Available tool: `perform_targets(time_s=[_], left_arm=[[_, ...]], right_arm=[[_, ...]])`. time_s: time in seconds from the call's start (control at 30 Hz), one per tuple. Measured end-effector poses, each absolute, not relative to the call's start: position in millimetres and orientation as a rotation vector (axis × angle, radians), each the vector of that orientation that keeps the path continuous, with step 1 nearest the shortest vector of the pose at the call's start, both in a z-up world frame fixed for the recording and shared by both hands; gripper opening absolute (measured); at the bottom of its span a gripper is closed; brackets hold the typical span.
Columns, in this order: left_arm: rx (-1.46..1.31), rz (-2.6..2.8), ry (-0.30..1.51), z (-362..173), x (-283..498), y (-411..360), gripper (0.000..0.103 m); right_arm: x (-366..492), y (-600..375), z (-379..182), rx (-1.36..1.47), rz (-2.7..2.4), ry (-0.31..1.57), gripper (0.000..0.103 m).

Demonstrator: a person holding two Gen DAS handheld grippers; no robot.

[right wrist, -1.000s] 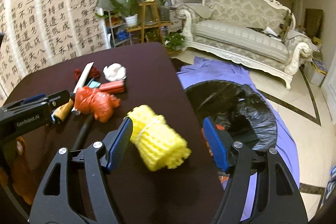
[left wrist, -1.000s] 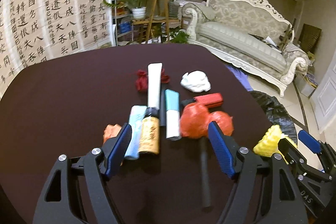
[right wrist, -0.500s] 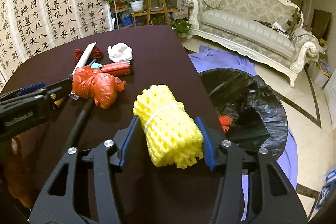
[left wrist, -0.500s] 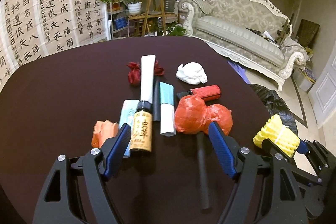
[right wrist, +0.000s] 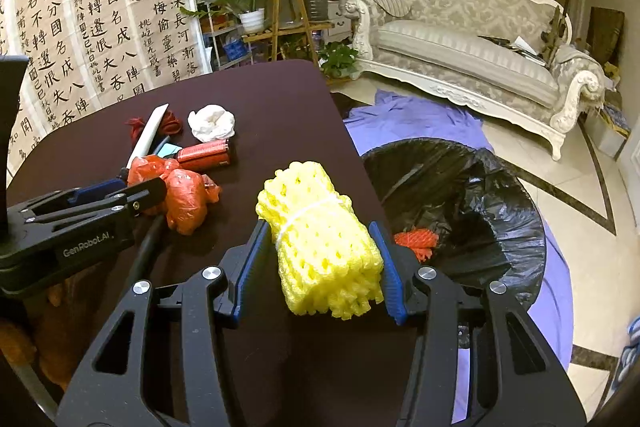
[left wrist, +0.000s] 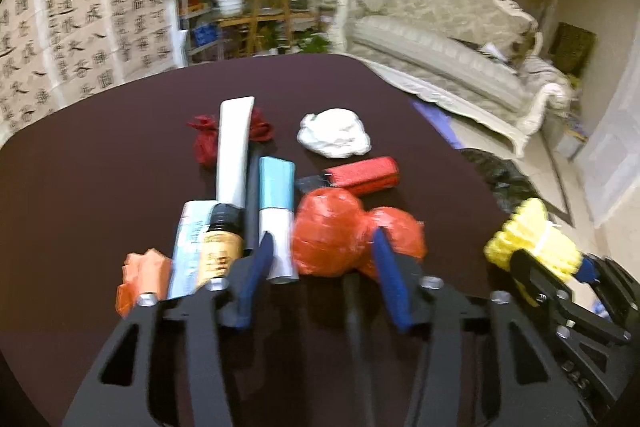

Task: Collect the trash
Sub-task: 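Grasp the yellow foam net with the right tool while the left tool grasps the red bag, then carry the yellow foam net and red bag over the bin with both tools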

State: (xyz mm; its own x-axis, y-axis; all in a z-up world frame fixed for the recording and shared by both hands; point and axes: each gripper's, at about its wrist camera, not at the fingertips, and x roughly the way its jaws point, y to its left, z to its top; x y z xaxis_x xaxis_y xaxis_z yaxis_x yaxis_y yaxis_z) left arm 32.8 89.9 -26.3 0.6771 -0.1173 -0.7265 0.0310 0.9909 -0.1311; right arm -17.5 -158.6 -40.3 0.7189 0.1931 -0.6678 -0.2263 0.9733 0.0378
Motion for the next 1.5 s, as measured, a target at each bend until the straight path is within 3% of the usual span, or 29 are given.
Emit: perform_targets(time_s=[0.2,0.73,1.5], left_arm=[[-0.1,-0.094,0.811,-22.9,27.5,87.7,0.028],[-0.117,-0.159,0.715,12.2,16.0,66.8,0.027],[-0.024,-0.292,0.732,-3.5,67.5,-24.8,0.027]], right_arm=[[-16.8,-159.0,-39.6,-0.048,0.231,0.731,0.049],[-18.7,-197.9,-27.7,0.002,0.122,0.65,0.048],[19.4,-279.9,-44.2,0.069,-0.084,0.637,0.048]])
